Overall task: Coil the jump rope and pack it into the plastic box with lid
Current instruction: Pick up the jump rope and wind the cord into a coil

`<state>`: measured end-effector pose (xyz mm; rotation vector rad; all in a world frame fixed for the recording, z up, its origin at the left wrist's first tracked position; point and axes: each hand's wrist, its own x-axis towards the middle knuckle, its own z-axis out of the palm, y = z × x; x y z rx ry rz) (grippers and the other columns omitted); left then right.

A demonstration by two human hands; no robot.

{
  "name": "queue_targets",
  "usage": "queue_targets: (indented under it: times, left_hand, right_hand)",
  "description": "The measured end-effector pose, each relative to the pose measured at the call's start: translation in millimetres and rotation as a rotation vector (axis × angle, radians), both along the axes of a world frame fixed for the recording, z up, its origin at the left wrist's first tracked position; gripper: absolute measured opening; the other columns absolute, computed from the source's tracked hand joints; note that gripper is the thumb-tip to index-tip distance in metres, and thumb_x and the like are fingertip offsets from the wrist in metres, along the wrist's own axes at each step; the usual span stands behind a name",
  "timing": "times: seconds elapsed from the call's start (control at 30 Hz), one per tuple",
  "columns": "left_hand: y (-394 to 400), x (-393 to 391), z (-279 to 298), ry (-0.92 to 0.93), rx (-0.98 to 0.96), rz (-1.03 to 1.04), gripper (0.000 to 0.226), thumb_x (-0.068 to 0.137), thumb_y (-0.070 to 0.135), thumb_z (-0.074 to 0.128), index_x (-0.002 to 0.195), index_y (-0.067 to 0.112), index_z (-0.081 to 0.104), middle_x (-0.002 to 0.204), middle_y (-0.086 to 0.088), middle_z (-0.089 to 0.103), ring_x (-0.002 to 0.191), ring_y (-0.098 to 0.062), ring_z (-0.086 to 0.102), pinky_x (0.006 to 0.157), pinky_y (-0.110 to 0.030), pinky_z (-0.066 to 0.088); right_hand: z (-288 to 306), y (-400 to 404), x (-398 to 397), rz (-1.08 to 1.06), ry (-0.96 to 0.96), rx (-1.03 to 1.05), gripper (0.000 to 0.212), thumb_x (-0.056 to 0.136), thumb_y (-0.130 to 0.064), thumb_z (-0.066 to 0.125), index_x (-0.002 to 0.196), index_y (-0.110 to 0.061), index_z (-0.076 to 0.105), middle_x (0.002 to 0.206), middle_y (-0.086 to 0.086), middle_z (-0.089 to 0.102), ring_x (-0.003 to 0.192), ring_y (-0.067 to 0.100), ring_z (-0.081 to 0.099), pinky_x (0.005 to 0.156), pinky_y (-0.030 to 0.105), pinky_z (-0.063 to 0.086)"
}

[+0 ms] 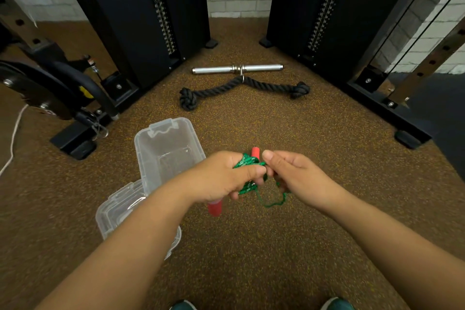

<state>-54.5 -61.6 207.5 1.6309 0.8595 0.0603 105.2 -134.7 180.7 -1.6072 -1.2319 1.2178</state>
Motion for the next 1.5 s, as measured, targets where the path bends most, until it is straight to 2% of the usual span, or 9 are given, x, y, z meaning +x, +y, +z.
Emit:
queue_targets:
  times: [0.07,0.23,0.43,0.77,0.93,1.07,1.2,1.4,1.5]
  left_hand:
    - [2,-2,1,-0.031,-0.022,0.071,0.024,0.094,0.029,0.052,0.074,0.018,0.061,0.037,0.011,0.04,0.045,-0.008,0.041,0.047,-0.017,0.04]
    - [7,-8,0,-0.118,-0.123,0.15,0.033,0.098,0.035,0.041,0.071,0.015,0.045,0.038,0.01,0.032,0.043,-0.009,0.045,0.054,-0.028,0.026]
    - [11,-9,2,-0.276,-0.281,0.29,0.035,0.094,0.042,0.041,0.071,0.016,0.045,0.039,0.01,0.032,0.045,-0.012,0.044,0.053,-0.02,0.038]
    - [18,-7,2,-0.547,-0.591,0.613,0.033,0.094,0.044,0.044,0.073,0.019,0.05,0.04,0.01,0.033,0.046,-0.009,0.041,0.055,-0.019,0.039]
    - [18,-8,1,-0.595,-0.641,0.653,0.03,0.093,0.04,0.047,0.085,0.016,0.062,0.042,0.01,0.038,0.046,-0.007,0.044,0.049,-0.016,0.042]
    - [18,-6,2,-0.609,-0.651,0.701,0.03,0.094,0.039,0.048,0.092,0.015,0.066,0.042,0.01,0.037,0.046,-0.006,0.044,0.056,-0.017,0.038]
    - [21,-7,1,-0.668,-0.657,0.781,0.032,0.092,0.039,0.05,0.103,0.013,0.065,0.045,0.01,0.042,0.049,-0.005,0.044,0.065,-0.019,0.038]
    - [18,-7,0,-0.629,-0.537,0.626,0.055,0.097,0.047,0.033,0.126,0.004,0.052,0.095,-0.003,0.075,0.078,-0.013,0.065,0.084,-0.03,0.046]
    - [14,-3,-4,-0.427,-0.352,0.5,0.059,0.097,0.054,0.014,0.116,0.022,0.059,0.107,-0.002,0.074,0.1,-0.017,0.065,0.099,-0.035,0.041]
  right_hand:
    - [4,0,4,0.012,0.107,-0.021,0.036,0.096,-0.034,0.04,0.067,-0.019,0.055,0.048,-0.014,0.039,0.045,0.004,0.036,0.053,0.027,0.036]
    - [8,0,18,-0.046,0.228,-0.033,0.038,0.096,-0.034,0.039,0.065,-0.017,0.05,0.045,-0.014,0.032,0.042,0.003,0.031,0.056,0.025,0.039]
    - [0,0,27,-0.089,0.285,-0.017,0.034,0.092,-0.037,0.043,0.068,-0.017,0.055,0.048,-0.013,0.032,0.044,0.005,0.031,0.059,0.027,0.039]
    - [-20,-7,3,0.104,-0.233,0.074,0.026,0.097,-0.029,0.044,0.077,-0.025,0.059,0.049,-0.021,0.049,0.047,0.0,0.039,0.049,0.016,0.031]
    - [-20,-8,-8,0.137,-0.383,0.155,0.026,0.097,-0.03,0.044,0.072,-0.033,0.052,0.06,-0.017,0.05,0.059,0.002,0.045,0.062,0.028,0.039]
    - [-21,-8,-8,0.177,-0.445,0.16,0.021,0.096,-0.034,0.042,0.081,-0.031,0.056,0.064,-0.018,0.052,0.065,0.001,0.05,0.067,0.032,0.042]
    - [-23,-13,-16,0.282,-0.514,0.157,0.024,0.097,-0.032,0.041,0.085,-0.024,0.061,0.062,-0.018,0.046,0.062,-0.009,0.045,0.062,0.018,0.034]
    - [-16,-16,-28,0.383,-0.552,0.2,0.028,0.095,-0.041,0.038,0.085,-0.024,0.057,0.065,-0.017,0.046,0.068,0.006,0.05,0.067,0.032,0.042]
    - [-9,-18,-32,0.416,-0.528,0.244,0.031,0.095,-0.042,0.038,0.085,-0.021,0.058,0.068,-0.014,0.048,0.07,0.01,0.054,0.067,0.036,0.045]
